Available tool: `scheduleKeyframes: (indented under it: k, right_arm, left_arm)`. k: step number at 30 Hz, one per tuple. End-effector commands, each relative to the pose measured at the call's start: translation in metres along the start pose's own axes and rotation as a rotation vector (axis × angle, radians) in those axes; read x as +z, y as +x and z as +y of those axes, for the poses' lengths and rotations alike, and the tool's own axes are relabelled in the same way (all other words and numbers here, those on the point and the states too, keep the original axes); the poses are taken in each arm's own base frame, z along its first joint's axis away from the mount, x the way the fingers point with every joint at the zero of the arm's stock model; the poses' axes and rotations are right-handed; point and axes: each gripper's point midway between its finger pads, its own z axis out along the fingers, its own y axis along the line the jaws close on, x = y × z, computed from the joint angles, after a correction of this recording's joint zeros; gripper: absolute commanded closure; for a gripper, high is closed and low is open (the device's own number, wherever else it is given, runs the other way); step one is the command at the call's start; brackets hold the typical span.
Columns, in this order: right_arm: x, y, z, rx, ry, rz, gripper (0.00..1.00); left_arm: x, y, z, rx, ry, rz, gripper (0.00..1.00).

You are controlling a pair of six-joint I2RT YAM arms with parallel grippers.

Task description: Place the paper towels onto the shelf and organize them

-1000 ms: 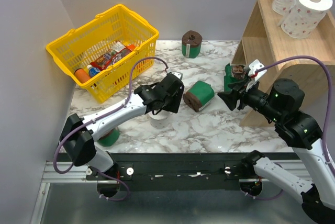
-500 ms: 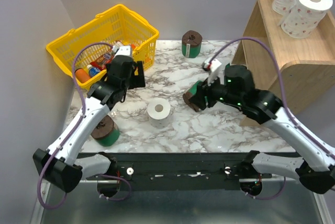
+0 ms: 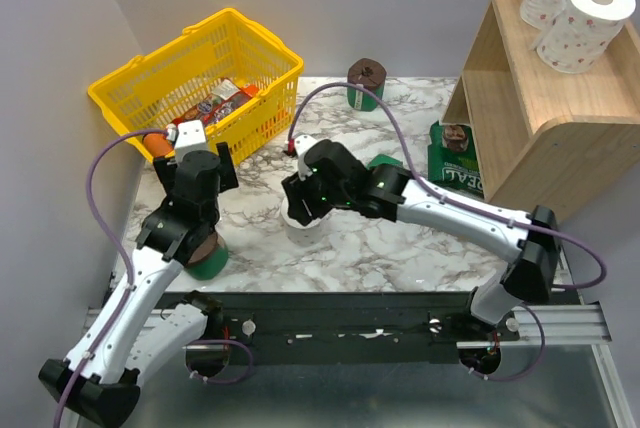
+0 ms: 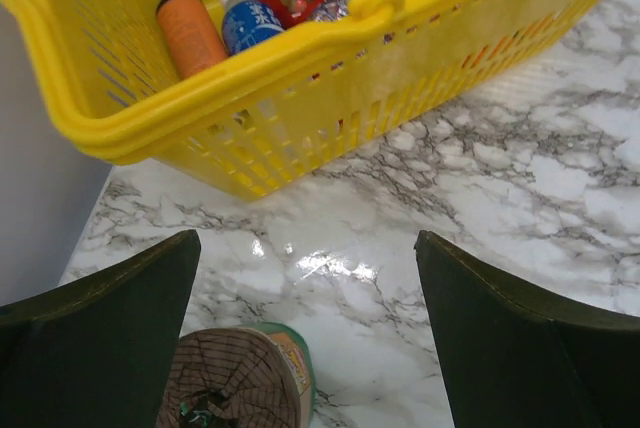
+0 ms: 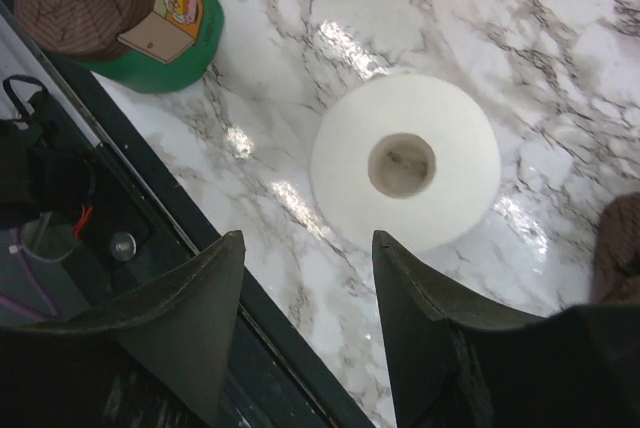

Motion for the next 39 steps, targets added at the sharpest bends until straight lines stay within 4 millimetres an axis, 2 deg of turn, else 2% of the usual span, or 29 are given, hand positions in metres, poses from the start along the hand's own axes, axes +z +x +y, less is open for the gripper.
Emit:
scheduleKeyframes:
  k: [1,3,5,6,14,20,30,33,37,39]
  right_arm:
    - [0.030,-0.013,0.013,0.037,0.050,-0.028,0.37]
    - [0.047,-0.002,0.009,0.035,0.096,0.006,0.36]
    - [0.056,-0.001,0.003,0.034,0.135,0.014,0.35]
    - [0.063,0.006,0.001,0.025,0.149,0.035,0.35]
    - [0.088,0.021,-0.008,-0.030,0.196,0.089,0.32]
    - [0.097,0.033,-0.013,-0.059,0.223,0.122,0.32]
    - [0.100,0.044,-0.017,-0.095,0.254,0.156,0.37]
    - [0.099,0.043,-0.019,-0.114,0.266,0.157,0.39]
    - [0.097,0.044,-0.022,-0.149,0.285,0.165,0.51]
    - [0.093,0.043,-0.020,-0.157,0.282,0.164,0.53]
  left_arm:
    - [-0.019,-0.031,0.037,-0.117,-0.138,-0.156,0.01]
    - [-0.027,-0.036,0.046,-0.149,-0.152,-0.189,0.01]
    - [-0.031,-0.036,0.050,-0.163,-0.162,-0.202,0.01]
    - [-0.034,-0.038,0.053,-0.177,-0.159,-0.218,0.01]
    - [-0.035,-0.039,0.052,-0.176,-0.149,-0.225,0.01]
    - [-0.034,-0.039,0.049,-0.175,-0.139,-0.222,0.01]
    - [-0.033,-0.038,0.047,-0.166,-0.128,-0.218,0.01]
    - [-0.033,-0.039,0.047,-0.168,-0.127,-0.220,0.01]
    - [-0.034,-0.038,0.048,-0.166,-0.128,-0.220,0.01]
    - [-0.033,-0.038,0.047,-0.164,-0.127,-0.219,0.01]
